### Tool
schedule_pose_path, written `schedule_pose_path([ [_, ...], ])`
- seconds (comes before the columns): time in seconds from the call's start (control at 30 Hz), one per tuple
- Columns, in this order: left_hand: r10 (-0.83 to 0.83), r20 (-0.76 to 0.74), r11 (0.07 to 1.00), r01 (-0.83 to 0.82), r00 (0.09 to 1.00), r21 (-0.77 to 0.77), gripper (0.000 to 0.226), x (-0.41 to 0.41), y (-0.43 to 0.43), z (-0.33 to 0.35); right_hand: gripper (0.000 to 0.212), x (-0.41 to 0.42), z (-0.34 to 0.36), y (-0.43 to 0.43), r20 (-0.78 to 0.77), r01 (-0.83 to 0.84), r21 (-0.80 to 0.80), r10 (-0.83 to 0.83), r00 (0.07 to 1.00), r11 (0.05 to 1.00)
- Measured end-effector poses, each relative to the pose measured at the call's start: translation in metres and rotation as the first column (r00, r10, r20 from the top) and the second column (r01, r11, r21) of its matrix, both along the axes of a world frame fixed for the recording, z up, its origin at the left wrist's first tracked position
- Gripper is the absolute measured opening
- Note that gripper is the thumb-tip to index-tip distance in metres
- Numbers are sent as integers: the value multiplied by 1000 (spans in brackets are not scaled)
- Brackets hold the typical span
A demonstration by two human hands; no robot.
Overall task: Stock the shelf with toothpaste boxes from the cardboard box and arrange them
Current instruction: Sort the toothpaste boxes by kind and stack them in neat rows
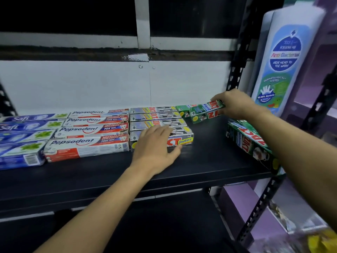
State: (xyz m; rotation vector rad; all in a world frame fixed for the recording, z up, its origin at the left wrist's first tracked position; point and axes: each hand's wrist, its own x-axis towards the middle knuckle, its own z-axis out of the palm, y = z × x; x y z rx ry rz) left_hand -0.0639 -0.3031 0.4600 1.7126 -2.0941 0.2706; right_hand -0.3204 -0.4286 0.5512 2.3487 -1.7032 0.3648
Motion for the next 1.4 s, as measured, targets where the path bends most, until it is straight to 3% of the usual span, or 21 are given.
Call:
schedule_pose_path([
  [0.13,37,-21,999,-37,999,3,72,-1,-4,-2,44,12,-9,-25,-38,19,68,-16,999,997],
  [0.33,32,-54,999,-32,998,4,71,0,-6,-3,51,23,-28,-42,39,29,159,-36,999,987],
  [0.7,35,-53,999,-34,998,13,67,0,-6,-2,61,44,-47,-36,-39,111,17,-111,993,994],
  [0.87,45,-58,999,-43,997,24,66,0,-5,-2,58,49,-61,-28,35,113,-25,-112,993,993],
  [1.0,49,-61,998,-47,997,36,66,0,-5,-2,57,52,-69,-27,206,132,2,-129,970,991],
  [1.2,44,-68,998,-41,997,37,65,1,-5,-2,33,50,-93,-44,570,76,21,-74,819,997],
  [1.27,42,-65,998,-40,997,40,65,1,-6,-2,34,47,-97,-48,576,56,48,-73,814,997],
  [1.4,40,-65,998,-37,997,47,65,1,-6,-2,52,46,-99,-48,416,124,101,-155,896,987],
])
